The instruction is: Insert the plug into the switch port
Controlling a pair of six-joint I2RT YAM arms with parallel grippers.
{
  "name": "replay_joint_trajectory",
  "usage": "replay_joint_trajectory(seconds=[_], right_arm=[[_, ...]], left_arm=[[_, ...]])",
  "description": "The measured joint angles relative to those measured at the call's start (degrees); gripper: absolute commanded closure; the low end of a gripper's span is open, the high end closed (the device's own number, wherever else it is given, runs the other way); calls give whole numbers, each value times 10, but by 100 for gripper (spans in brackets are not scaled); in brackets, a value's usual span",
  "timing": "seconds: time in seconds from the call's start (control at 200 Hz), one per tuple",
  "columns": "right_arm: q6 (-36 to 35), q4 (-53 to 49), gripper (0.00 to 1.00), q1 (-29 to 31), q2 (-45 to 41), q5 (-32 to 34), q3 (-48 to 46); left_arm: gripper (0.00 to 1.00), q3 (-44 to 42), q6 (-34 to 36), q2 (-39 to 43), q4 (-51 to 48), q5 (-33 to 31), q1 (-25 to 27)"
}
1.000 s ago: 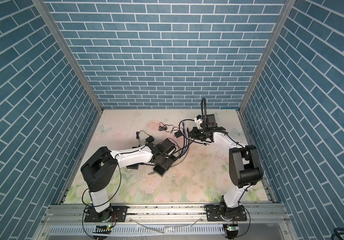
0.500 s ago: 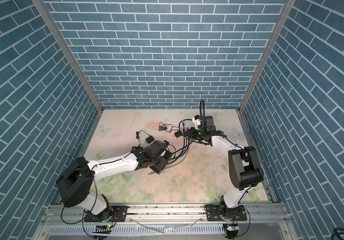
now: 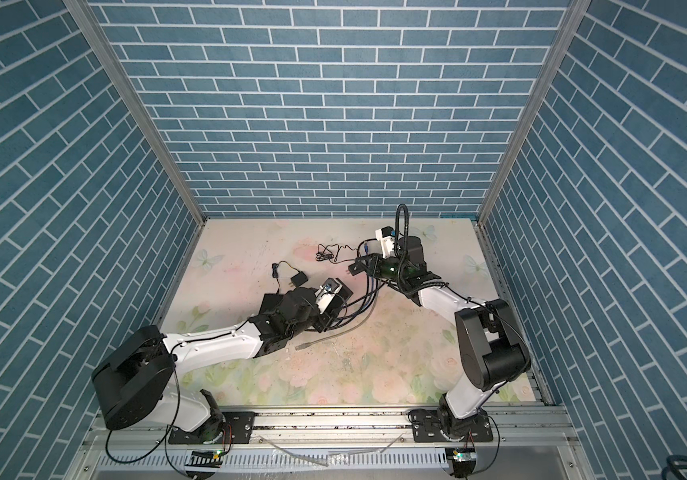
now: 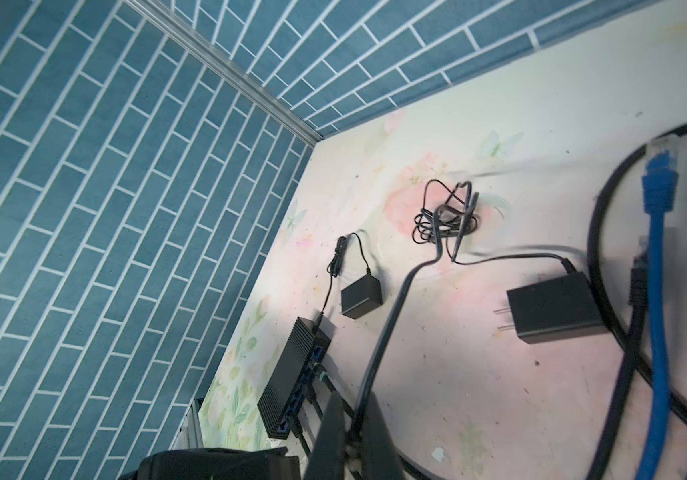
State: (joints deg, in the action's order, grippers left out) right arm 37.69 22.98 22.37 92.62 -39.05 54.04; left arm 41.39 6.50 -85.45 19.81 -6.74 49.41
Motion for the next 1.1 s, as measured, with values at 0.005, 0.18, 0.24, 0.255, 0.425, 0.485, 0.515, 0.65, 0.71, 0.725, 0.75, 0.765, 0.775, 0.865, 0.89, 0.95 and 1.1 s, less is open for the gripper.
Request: replay_joint_trajectory(seconds=[0.005,0.18,0.24,0.255,0.425,0.485,0.515,0.65,0.71,0.725,0.75,0.765,0.775,0.865,0.89,0.95,1.1], right_arm=[[0,1,100,0,-1,0,0],[-2,21,100,7,-32,-3,-14],[-3,22,100,9,-43,-2,-24],[-5,22,100,9,-45,-2,-26],[-27,14,100,12,-79,13,-57],[-38,13,100,15,-96,21,-71],[-44,12,100,17,-105,25,-78],[-68,13,100,30,-136,37,-101],[-76,14,100,37,-144,41,-110],[-78,14,100,38,-145,42,-111],[-81,15,100,41,-148,43,-114],[-82,15,100,42,-148,43,-115],[-82,15,100,42,-149,43,-115],[-87,17,100,49,-149,44,-119],[-90,17,100,50,-149,44,-119],[-93,19,100,55,-149,44,-120],[-97,25,100,64,-148,50,-122]], left_arm=[[58,0,2,-1,2,0,0],[58,-1,40,-38,76,21,-2],[58,-2,47,-49,103,30,-5],[58,-3,47,-51,110,32,-5],[58,-29,49,-62,180,55,-16],[58,-39,49,-63,203,64,-20],[58,-44,49,-64,215,67,-22],[59,-64,49,-81,277,80,-28],[59,-72,49,-92,302,84,-28],[59,-74,49,-95,308,85,-28],[59,-77,49,-100,317,87,-28],[59,-78,49,-102,320,88,-28],[59,-79,49,-104,323,88,-28],[59,-83,47,-115,348,92,-28],[59,-83,46,-118,356,93,-28],[59,-83,45,-122,371,94,-29],[60,-85,45,-123,390,94,-31]])
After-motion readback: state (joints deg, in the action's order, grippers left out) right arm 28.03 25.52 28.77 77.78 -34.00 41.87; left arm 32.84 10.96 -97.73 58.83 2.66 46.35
